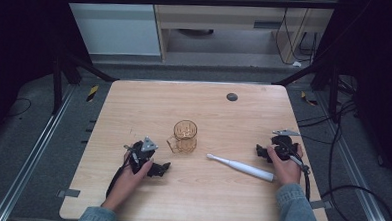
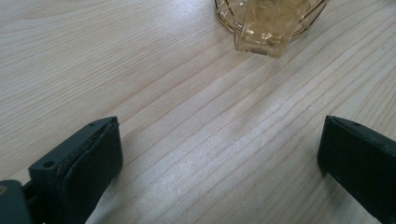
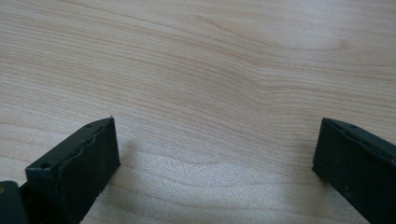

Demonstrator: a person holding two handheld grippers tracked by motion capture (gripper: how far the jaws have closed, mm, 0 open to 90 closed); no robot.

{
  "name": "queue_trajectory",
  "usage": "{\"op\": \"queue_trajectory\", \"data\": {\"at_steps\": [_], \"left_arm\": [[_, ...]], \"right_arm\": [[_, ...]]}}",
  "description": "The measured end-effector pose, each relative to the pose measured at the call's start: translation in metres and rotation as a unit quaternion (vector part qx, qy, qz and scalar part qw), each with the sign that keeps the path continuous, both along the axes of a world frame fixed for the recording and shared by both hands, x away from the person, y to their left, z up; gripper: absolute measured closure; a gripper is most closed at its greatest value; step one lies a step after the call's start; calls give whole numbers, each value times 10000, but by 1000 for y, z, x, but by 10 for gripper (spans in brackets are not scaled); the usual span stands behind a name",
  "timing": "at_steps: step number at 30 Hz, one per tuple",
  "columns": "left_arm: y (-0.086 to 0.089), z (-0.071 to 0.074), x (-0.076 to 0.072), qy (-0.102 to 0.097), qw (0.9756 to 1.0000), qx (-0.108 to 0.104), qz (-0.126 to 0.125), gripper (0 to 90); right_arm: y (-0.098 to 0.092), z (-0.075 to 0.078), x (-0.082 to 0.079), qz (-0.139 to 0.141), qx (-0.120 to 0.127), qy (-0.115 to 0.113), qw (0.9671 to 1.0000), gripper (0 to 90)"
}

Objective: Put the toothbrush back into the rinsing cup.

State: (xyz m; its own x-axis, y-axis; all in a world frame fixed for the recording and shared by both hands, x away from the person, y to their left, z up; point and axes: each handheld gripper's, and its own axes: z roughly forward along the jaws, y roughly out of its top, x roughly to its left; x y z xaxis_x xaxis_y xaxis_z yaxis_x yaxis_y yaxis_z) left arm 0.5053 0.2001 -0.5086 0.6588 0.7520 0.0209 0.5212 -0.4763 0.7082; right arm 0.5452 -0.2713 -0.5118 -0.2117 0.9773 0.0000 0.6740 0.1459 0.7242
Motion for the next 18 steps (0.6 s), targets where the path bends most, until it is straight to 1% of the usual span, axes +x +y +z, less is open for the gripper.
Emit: {"op": "queue_trajectory", "data": {"at_steps": [3, 5, 6, 7, 8, 11, 12, 13, 15, 16, 18], "left_arm": [[0, 0, 0, 1, 10000, 1, 4, 0], [1, 0, -1, -3, 10000, -2, 9, 0], [1, 0, -1, -4, 10000, -19, 15, 0], [1, 0, -2, -5, 10000, -17, 14, 0], [1, 0, -2, -5, 10000, -17, 14, 0], [1, 0, -2, -3, 10000, -18, 15, 0], [1, 0, -2, -3, 10000, -18, 15, 0], [1, 0, -2, -3, 10000, -17, 15, 0], [1, 0, -2, -3, 10000, -16, 15, 0], [2, 0, -2, -4, 10000, -17, 16, 0], [1, 0, -2, -3, 10000, -16, 17, 0]], "right_arm": [[-1, 0, 0, 38, 11, -5, 10000, 28], [-1, 2, -2, 115, 16, -35, 9999, 98], [-1, 4, -3, 125, 4, -58, 9999, 105], [-1, 9, -6, 188, -100, -163, 9996, 102], [0, 14, -10, 210, -116, -232, 9994, 115], [3, 31, -22, 430, -40, -466, 9980, 145], [4, 35, -25, 502, -46, -507, 9974, 146], [4, 35, -25, 502, -46, -507, 9974, 146], [7, 39, -31, 657, -42, -512, 9965, 149], [9, 42, -35, 859, -10, -479, 9951, 139], [12, 44, -39, 1066, -2, -445, 9933, 141]]}}
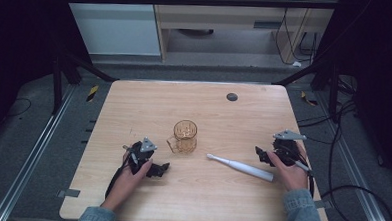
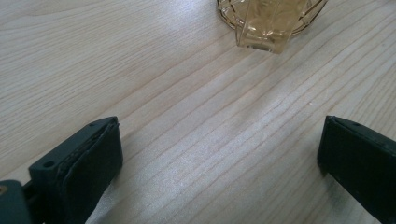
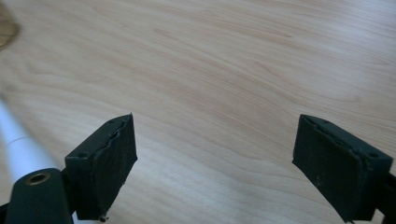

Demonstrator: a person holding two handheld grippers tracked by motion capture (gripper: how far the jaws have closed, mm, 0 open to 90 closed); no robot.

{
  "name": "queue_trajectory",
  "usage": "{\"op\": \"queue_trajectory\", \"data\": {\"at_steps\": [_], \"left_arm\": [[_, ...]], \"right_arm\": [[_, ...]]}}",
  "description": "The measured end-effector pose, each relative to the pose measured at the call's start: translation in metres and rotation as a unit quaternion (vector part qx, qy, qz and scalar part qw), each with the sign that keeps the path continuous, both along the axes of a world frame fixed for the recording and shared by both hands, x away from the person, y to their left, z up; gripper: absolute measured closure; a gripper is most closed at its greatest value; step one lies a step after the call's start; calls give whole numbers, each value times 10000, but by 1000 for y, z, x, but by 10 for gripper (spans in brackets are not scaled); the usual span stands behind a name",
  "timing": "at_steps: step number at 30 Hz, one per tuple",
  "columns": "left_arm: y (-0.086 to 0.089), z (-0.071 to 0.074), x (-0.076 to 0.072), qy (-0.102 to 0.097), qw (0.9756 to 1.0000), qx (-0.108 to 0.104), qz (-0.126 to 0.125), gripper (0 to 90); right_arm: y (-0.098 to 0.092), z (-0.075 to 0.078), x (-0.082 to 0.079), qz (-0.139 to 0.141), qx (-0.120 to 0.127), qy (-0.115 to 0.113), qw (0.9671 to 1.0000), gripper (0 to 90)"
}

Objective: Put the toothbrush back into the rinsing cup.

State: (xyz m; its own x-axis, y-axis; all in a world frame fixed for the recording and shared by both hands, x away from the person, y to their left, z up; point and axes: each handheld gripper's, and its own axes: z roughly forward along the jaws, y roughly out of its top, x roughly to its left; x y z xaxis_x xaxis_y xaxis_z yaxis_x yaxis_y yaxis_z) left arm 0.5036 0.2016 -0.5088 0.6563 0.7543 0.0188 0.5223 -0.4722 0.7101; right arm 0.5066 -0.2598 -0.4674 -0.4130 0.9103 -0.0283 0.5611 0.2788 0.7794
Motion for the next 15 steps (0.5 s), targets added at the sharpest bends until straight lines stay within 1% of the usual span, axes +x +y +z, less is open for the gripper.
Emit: {"op": "queue_trajectory", "data": {"at_steps": [1, 2, 4, 5, 7, 8, 9, 10, 11, 12, 13, 15], "left_arm": [[0, 0, 0, 0, 10000, 0, 0, 0], [0, 0, 0, -1, 10000, -1, 0, 0], [0, 0, 0, -2, 10000, 0, 1, 0], [0, 0, 0, -1, 10000, 0, 0, 0], [0, 0, 0, -2, 10000, 2, 4, 0], [0, 0, 0, -3, 10000, -1, 28, 0], [-1, 0, 0, -6, 10000, 3, 39, 0], [-1, 0, 0, -5, 10000, 2, 41, 0], [-1, 0, 0, -5, 10000, 2, 41, 0], [-1, 0, 0, -5, 10000, 6, 42, 0], [0, 0, 0, -2, 10000, 15, 38, 0], [-1, 0, 1, -5, 10000, 14, 63, 0]], "right_arm": [[0, 0, 0, 0, 0, 0, 10000, 141], [4, 3, -4, 263, 116, 38, 9996, 147], [9, 3, -8, 414, 69, 63, 9991, 173], [13, 3, -11, 501, -9, 92, 9987, 173], [20, 3, -16, 568, -185, 119, 9981, 180], [25, 2, -20, 657, -307, 105, 9973, 182], [27, 2, -23, 680, -368, 80, 9970, 182], [30, 3, -27, 728, -483, 30, 9962, 187], [32, 4, -28, 759, -536, 32, 9957, 196], [32, 4, -28, 759, -536, 32, 9957, 196], [36, 5, -30, 922, -559, 130, 9941, 207], [41, 7, -30, 1081, -766, 206, 9910, 223]]}}
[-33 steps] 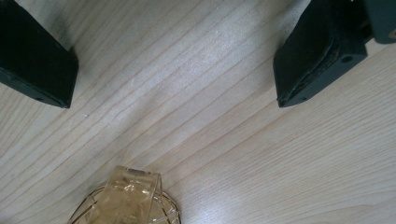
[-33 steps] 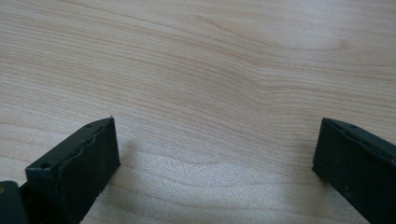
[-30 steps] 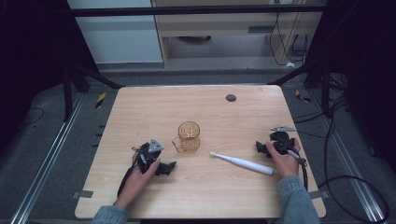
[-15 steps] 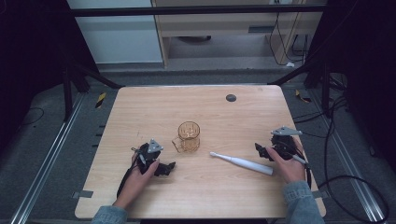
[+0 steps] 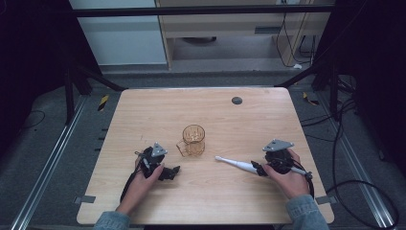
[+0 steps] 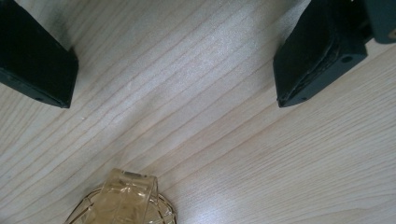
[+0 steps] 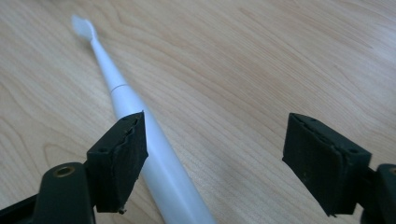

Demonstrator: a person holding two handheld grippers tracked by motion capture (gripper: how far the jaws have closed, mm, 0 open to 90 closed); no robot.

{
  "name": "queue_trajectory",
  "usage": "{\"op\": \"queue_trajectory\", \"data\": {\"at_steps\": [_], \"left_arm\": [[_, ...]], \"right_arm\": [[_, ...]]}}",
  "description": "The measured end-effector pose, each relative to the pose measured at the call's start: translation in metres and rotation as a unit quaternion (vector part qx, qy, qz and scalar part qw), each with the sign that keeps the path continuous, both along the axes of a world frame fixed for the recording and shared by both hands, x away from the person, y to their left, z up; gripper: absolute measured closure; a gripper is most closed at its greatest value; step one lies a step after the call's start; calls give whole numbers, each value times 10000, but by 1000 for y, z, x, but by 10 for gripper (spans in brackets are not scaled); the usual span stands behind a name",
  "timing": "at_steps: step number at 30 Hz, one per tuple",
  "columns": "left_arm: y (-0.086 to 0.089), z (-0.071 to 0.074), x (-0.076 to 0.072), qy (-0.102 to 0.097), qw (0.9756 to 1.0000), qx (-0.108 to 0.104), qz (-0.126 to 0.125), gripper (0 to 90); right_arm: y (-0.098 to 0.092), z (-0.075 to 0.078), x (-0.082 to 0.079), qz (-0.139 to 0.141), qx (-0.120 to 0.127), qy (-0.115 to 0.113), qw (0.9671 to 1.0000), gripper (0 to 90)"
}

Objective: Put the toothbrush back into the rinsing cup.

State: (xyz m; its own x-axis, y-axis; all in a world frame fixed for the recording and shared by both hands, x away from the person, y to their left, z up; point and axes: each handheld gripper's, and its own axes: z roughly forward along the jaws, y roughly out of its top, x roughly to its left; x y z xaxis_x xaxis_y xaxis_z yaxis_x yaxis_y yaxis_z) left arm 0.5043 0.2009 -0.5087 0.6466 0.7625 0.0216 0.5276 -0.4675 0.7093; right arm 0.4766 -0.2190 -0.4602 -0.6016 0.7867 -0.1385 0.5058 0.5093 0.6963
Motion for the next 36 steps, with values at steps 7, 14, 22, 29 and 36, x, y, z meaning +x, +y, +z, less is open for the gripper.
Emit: {"op": "queue_trajectory", "data": {"at_steps": [7, 14, 22, 29, 36], "left_arm": [[0, 0, 1, 2, 10000, -8, 25, 0], [0, 0, 1, 6, 10000, -15, 14, 0], [0, 0, 2, 9, 10000, -17, -6, 0], [0, 0, 2, 10, 10000, -11, -21, 0], [0, 0, 2, 10, 10000, -10, -24, 0]], "right_arm": [[15, 11, 7, 501, -431, 299, 9974, 249], [25, 18, 17, 853, -852, 625, 9907, 247], [34, 23, 29, 1163, -1161, 924, 9821, 379], [46, 24, 36, 1335, -1301, 1137, 9759, 415], [51, 21, 39, 1434, -1360, 1220, 9727, 407]]}}
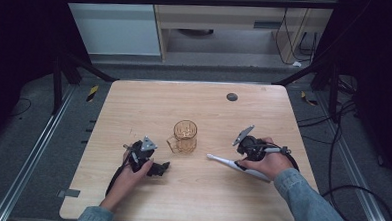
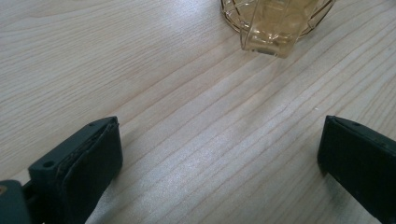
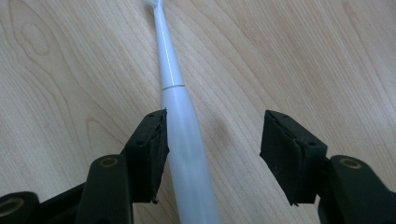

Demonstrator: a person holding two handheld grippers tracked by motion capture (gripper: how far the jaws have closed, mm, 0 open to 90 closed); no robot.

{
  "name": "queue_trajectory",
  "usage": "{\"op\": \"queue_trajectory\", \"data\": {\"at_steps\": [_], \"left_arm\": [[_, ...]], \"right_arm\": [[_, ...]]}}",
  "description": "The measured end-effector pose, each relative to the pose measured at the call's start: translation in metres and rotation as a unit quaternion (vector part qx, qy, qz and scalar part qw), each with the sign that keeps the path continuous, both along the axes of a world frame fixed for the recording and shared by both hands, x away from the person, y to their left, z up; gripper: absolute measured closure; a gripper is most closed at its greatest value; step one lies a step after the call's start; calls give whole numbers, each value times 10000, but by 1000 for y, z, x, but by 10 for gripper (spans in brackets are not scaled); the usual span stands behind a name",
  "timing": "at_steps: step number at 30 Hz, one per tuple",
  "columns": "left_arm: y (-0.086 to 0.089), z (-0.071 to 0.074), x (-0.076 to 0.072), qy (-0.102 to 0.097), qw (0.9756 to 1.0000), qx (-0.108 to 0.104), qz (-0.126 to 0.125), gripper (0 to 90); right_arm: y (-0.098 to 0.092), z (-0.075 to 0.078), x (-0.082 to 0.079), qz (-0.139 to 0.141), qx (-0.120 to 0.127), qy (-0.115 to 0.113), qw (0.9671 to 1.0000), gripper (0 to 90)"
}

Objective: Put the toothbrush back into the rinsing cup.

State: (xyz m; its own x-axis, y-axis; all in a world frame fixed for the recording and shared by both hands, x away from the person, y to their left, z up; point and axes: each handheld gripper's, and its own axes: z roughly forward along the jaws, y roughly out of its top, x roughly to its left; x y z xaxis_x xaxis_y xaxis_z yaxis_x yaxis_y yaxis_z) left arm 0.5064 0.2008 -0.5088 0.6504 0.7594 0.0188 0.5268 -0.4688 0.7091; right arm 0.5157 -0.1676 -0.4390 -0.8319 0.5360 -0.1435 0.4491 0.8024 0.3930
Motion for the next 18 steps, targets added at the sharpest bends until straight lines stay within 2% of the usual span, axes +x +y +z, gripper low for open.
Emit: {"op": "queue_trajectory", "data": {"at_steps": [7, 10, 18], "left_arm": [[0, 0, 0, -1, 10000, -2, 0, 0], [0, 0, 0, 1, 10000, 0, -1, 0], [0, 0, 0, 1, 10000, -2, 0, 0]], "right_arm": [[3, -2, 4, -125, 75, 97, 9998, 340], [4, -3, 4, -75, 49, 145, 9999, 324], [7, -7, 5, -12, -5, 210, 9998, 362]]}}
